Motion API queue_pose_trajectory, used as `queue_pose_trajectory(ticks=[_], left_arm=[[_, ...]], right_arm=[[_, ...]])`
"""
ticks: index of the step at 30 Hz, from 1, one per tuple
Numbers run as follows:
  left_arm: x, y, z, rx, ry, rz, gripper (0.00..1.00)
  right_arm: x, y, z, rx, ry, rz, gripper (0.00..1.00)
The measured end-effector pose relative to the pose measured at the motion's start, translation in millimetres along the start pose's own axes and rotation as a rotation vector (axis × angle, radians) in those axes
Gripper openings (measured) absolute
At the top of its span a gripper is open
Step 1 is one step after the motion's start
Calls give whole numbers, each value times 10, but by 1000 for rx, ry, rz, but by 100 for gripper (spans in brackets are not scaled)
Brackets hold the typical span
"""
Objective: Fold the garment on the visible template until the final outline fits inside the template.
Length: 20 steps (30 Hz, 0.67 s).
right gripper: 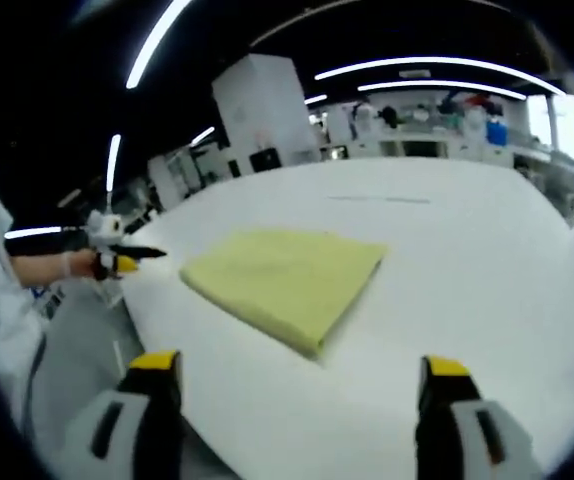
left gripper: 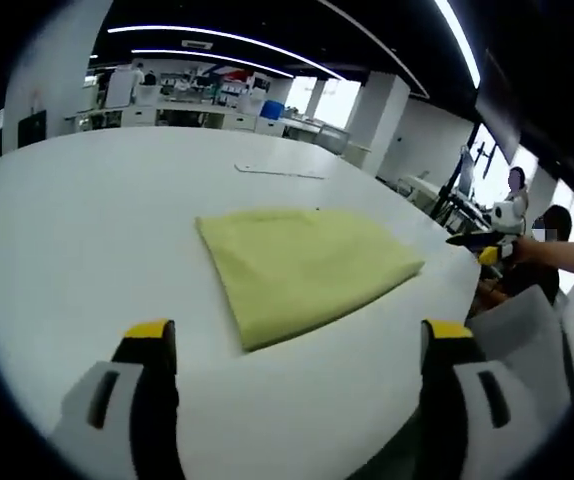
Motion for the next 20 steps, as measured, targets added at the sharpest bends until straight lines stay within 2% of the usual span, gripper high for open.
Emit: queue_pose_trajectory(ticks=[7,11,15,17,20], left_arm=[[-37,35,22,33,23,0,99],[-55,12,28,53,50,-13,99],[-43,-70,14,99,70,-25,99],[-20,-92,-13,123,99,-38,99],[-47,-102,-19,143,105,-40,99]], right_arm=[[90,45,19,24,45,-22,99],[100,47,104,33,103,30,99],[145,67,221,52,107,39,99],[167,62,260,72,111,50,99],[132,50,357,84,69,48,93]])
Point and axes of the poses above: the point that each gripper's makers call its tool centre point, and the gripper's own axes: z roughly forward along the fingers, y roughly to its right, x roughly out of its top, the point moved 6 cm from there along -z, roughly backward along the fingers, and after that the axes turned 2 degrees about x, right-handed, at the moved point
